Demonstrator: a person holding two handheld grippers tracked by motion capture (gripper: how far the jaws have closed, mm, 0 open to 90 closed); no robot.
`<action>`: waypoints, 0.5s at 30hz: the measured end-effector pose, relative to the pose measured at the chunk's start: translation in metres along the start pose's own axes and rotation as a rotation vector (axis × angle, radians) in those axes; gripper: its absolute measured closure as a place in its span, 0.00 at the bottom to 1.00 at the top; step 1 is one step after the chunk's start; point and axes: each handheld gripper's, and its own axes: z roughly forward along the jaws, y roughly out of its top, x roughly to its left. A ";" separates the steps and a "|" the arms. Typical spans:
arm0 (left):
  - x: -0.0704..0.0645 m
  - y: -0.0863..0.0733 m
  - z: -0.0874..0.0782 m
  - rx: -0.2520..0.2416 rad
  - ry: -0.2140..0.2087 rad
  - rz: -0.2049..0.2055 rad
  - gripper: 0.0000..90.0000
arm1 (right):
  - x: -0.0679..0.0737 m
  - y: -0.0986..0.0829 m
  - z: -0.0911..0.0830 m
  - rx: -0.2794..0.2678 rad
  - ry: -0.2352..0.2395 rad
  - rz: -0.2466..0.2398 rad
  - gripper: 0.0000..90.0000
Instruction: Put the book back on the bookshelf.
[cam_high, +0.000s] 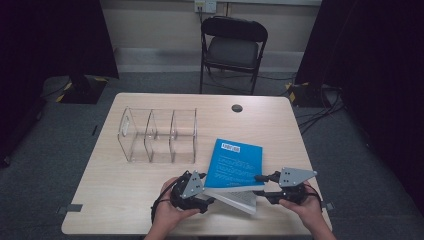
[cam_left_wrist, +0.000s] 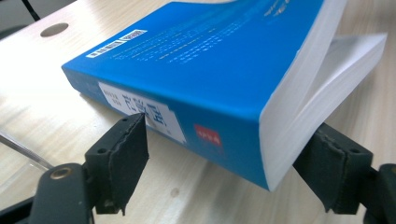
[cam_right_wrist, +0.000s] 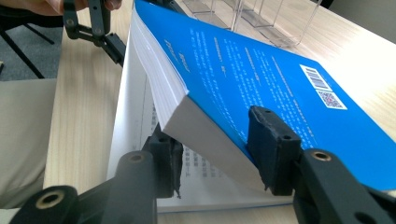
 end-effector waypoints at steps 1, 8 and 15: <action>0.001 0.000 0.001 -0.037 -0.014 -0.047 0.25 | 0.000 -0.004 -0.002 -0.018 -0.008 0.017 0.61; -0.001 0.004 0.001 -0.025 -0.013 -0.036 0.25 | 0.001 -0.010 -0.005 -0.034 -0.028 0.035 0.61; -0.001 0.005 0.002 -0.022 -0.019 -0.047 0.25 | -0.002 -0.010 -0.008 -0.062 -0.044 0.060 0.62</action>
